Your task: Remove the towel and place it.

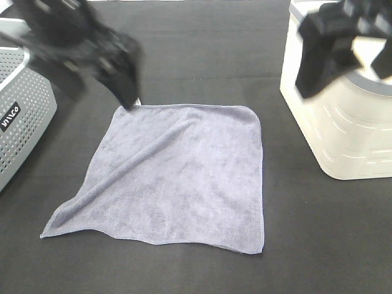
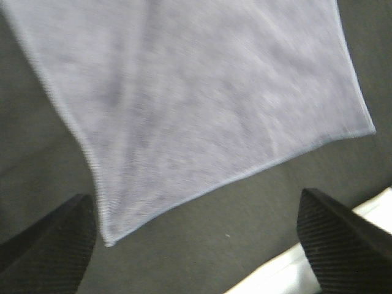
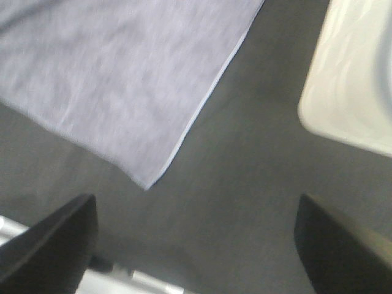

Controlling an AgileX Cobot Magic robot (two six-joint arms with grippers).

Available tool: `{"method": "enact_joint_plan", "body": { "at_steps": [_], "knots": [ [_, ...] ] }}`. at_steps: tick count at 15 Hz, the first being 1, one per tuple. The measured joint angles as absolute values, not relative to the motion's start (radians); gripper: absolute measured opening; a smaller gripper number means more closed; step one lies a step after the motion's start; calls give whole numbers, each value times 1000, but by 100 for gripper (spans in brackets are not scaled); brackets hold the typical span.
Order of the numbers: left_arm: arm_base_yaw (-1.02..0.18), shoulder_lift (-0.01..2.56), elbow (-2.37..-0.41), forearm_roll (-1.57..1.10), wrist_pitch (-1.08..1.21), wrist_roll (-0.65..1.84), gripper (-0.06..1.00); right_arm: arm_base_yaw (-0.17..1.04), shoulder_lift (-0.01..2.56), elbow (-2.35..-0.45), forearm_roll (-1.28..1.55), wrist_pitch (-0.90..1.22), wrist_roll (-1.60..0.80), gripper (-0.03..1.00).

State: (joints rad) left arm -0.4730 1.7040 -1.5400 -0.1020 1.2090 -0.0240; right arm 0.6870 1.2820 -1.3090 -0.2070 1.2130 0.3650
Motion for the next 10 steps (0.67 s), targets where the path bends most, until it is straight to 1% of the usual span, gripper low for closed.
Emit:
{"method": "enact_joint_plan", "body": {
  "at_steps": [3,4,5,7,8,9,10],
  "knots": [
    [-301,1579,-1540,-66,1210,-28,83,687,1281,-1349,-313,1214,407,83],
    [-241,1543,-1539,-39,1210,-28,83,669,1281,-1351,-332,1214,416,82],
    [-181,1506,-1527,-17,1210,-28,83,624,1281,-1352,-322,1213,408,80],
    [-76,1434,-1489,8,1212,-28,83,506,1283,-1352,-227,1212,289,77],
    [-34,1391,-1462,9,1213,-28,83,406,1283,-1352,-130,1211,209,76],
    [-12,1364,-1445,11,1213,-27,83,364,1283,-1352,-100,1211,188,76],
    [2,1343,-1426,21,1213,-27,83,240,1283,-1352,-60,1204,157,76]
  ]
}}
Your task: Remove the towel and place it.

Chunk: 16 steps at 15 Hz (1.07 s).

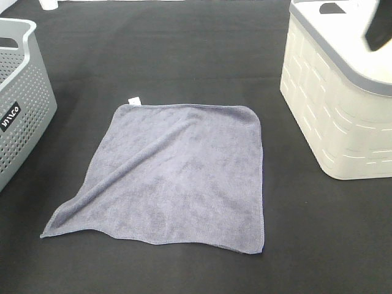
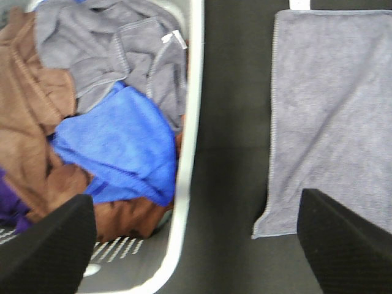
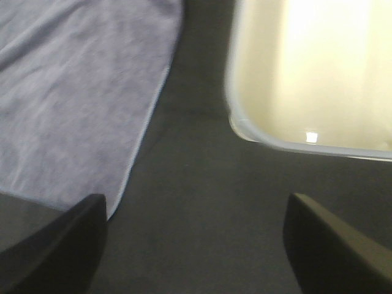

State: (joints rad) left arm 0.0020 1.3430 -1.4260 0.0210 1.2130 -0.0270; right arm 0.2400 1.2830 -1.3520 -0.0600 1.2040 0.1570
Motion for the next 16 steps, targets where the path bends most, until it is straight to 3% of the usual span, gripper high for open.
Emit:
{"method": "enact_joint_plan", "body": {
  "at_steps": [3,6,10,16],
  "knots": [
    [19,1278,-1338,52,1213,-29,83,83,1269,-1352,-62,1213,93,76],
    [19,1154,-1167,53,1213,-69,83,76,1167,-1311,-39,1212,32,76],
    [19,937,-960,55,1216,-96,83,76,871,-1100,-35,1215,24,76],
    [19,562,-839,96,1220,-100,83,76,507,-870,-36,1217,21,76]
  ]
}}
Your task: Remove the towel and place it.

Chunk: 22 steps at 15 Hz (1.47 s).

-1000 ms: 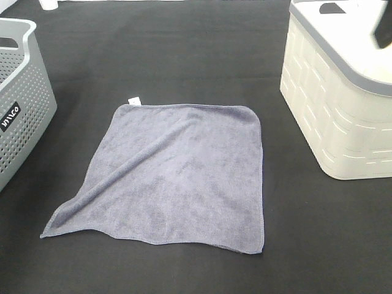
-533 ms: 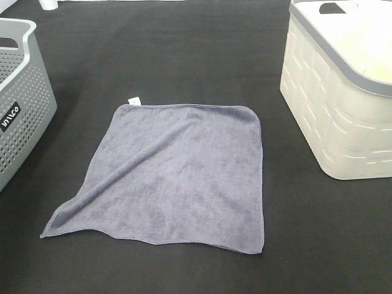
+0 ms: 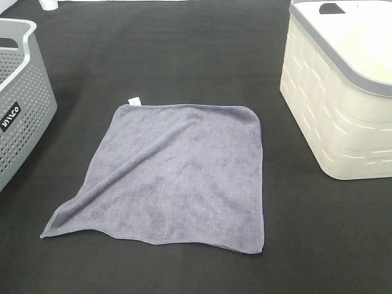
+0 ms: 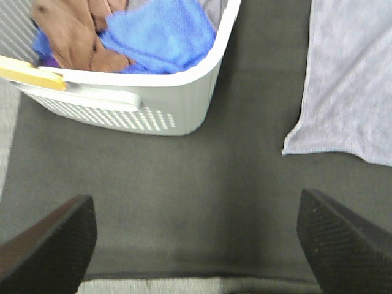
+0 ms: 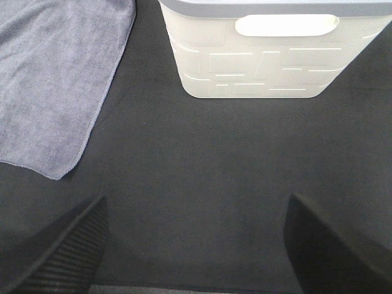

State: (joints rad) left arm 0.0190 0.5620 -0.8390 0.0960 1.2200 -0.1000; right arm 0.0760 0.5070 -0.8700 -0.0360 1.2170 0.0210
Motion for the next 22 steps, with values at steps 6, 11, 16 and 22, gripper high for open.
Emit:
{"method": "enact_joint_plan", "body": {
  "at_steps": [6,11,16,22],
  "knots": [
    [19,145,-744,140,1218,-80,83,76,175,-721,-32,1217,-27,76],
    [19,6,-719,128,1219,-74,83,76,8,-622,-6,1217,-28,76],
    [19,-6,-565,-41,1204,0,83,76,-4,-482,0,1159,-28,76],
    [19,-7,-520,-46,1096,10,83,76,-4,-455,17,1111,-30,75]
  ]
}}
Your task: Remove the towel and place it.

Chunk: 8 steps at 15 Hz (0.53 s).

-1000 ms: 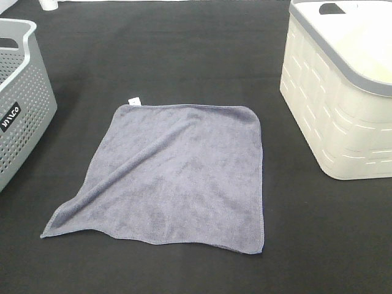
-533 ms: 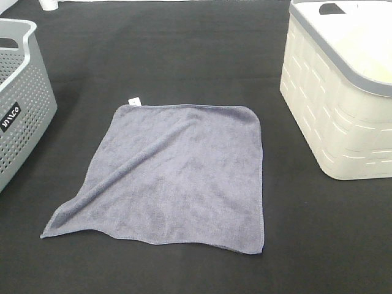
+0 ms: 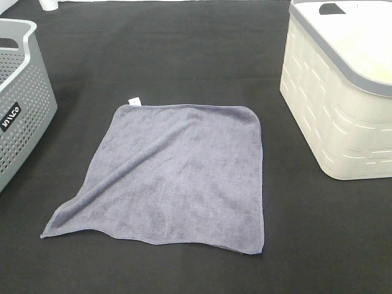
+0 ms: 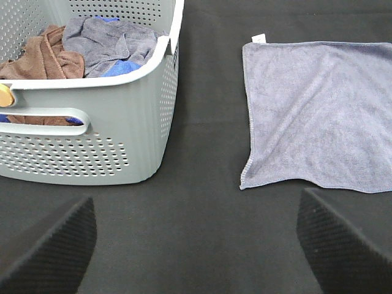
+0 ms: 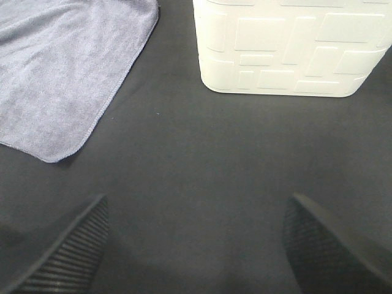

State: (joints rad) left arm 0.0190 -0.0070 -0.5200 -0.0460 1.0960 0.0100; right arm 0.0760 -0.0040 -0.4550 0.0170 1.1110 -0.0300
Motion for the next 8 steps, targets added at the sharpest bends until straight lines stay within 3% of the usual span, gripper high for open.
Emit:
{"method": "enact_joint_plan", "body": {
  "at_steps": [8],
  "knots": [
    [19,-7,-520,-52,1094,0,83,76,-4,-454,17,1111,-30,75]
  ]
}}
